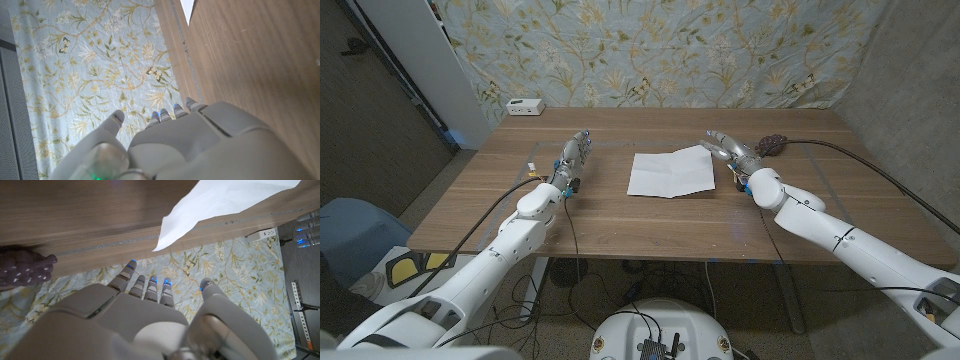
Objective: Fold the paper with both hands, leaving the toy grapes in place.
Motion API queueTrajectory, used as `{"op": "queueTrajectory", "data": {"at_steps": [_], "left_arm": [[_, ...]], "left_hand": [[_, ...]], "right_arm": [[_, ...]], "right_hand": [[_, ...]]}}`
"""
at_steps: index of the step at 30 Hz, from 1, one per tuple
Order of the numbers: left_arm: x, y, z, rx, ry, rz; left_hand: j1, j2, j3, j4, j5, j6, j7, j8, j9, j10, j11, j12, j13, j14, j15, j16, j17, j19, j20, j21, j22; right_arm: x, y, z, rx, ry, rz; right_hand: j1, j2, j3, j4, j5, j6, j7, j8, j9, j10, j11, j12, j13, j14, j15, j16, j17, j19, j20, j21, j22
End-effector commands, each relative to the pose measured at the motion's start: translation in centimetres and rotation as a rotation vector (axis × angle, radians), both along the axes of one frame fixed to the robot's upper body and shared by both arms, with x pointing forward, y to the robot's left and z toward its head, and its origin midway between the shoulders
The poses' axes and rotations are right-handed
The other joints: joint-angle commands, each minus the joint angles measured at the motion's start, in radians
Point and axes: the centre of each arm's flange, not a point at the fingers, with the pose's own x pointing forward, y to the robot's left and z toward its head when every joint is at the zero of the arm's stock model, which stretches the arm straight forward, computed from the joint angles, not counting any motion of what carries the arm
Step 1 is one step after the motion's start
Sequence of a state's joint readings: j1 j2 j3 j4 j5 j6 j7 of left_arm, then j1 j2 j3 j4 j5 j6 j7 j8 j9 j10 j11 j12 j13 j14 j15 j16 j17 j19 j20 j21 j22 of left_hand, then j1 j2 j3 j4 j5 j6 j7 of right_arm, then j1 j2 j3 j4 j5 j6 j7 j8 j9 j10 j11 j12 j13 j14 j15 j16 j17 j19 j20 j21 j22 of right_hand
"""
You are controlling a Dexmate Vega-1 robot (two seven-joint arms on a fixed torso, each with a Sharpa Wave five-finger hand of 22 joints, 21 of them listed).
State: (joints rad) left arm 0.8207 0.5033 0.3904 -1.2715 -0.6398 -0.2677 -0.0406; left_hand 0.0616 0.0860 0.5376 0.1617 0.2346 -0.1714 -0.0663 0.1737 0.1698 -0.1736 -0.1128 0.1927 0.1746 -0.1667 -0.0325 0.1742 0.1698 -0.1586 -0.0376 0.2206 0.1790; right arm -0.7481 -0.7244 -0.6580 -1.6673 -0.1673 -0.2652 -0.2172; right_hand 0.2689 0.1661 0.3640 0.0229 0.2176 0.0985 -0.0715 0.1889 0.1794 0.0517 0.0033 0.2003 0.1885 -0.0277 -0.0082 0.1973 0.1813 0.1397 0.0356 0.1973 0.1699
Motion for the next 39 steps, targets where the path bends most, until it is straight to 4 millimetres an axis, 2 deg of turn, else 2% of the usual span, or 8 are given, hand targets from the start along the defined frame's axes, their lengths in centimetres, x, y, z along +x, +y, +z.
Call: {"op": "queueTrajectory", "data": {"at_steps": [1,7,30,39], "left_arm": [[0.3,0.0,0.1,0.001,0.007,-0.001],[0.3,0.0,0.0,0.001,0.008,-0.002],[-0.5,-0.2,-0.2,0.008,0.012,-0.007],[-0.6,-0.3,-0.4,0.009,0.016,-0.010]], "left_hand": [[-0.007,0.059,0.003,-0.005,0.008,-0.128,-0.001,0.006,0.002,-0.142,0.001,0.002,0.005,-0.176,-0.016,0.004,0.003,0.003,-0.003,0.000,0.004],[-0.007,0.059,0.002,-0.005,0.008,-0.129,-0.001,0.006,0.002,-0.143,0.002,0.002,0.005,-0.177,-0.016,0.004,0.003,0.003,-0.004,-0.001,0.004],[-0.006,0.056,0.000,-0.007,0.008,-0.130,-0.003,0.006,0.002,-0.144,0.005,0.002,0.005,-0.178,-0.017,0.003,0.003,0.002,-0.002,-0.004,0.005],[-0.006,0.055,-0.001,-0.008,0.008,-0.130,-0.003,0.006,0.002,-0.144,0.003,0.002,0.005,-0.178,-0.016,0.003,0.002,0.002,-0.001,-0.004,0.005]], "right_arm": [[0.2,1.2,-0.1,-0.079,-0.001,-0.009],[0.0,1.8,-0.2,-0.117,-0.028,-0.002],[-0.4,3.3,-1.4,-0.236,0.017,-0.011],[-0.6,3.6,-2.2,-0.298,0.040,-0.061]], "right_hand": [[0.016,0.007,0.008,-0.003,-0.006,0.010,0.000,0.005,0.002,-0.001,-0.009,-0.001,0.002,-0.001,-0.008,0.001,0.003,0.004,-0.010,0.002,0.004],[0.044,0.011,0.026,-0.020,-0.011,0.040,0.007,0.012,0.002,0.022,-0.009,0.005,0.002,0.023,-0.018,0.007,0.001,0.027,-0.012,0.009,0.004],[0.078,0.017,0.048,-0.038,-0.017,0.029,-0.009,0.001,0.003,0.013,-0.015,-0.002,0.002,0.017,-0.028,0.002,0.002,0.030,-0.020,0.006,0.004],[0.106,0.020,0.068,-0.055,-0.019,0.034,-0.013,0.002,0.003,0.015,-0.016,-0.002,0.001,0.015,-0.034,-0.001,0.000,0.034,-0.027,0.005,0.004]]}}
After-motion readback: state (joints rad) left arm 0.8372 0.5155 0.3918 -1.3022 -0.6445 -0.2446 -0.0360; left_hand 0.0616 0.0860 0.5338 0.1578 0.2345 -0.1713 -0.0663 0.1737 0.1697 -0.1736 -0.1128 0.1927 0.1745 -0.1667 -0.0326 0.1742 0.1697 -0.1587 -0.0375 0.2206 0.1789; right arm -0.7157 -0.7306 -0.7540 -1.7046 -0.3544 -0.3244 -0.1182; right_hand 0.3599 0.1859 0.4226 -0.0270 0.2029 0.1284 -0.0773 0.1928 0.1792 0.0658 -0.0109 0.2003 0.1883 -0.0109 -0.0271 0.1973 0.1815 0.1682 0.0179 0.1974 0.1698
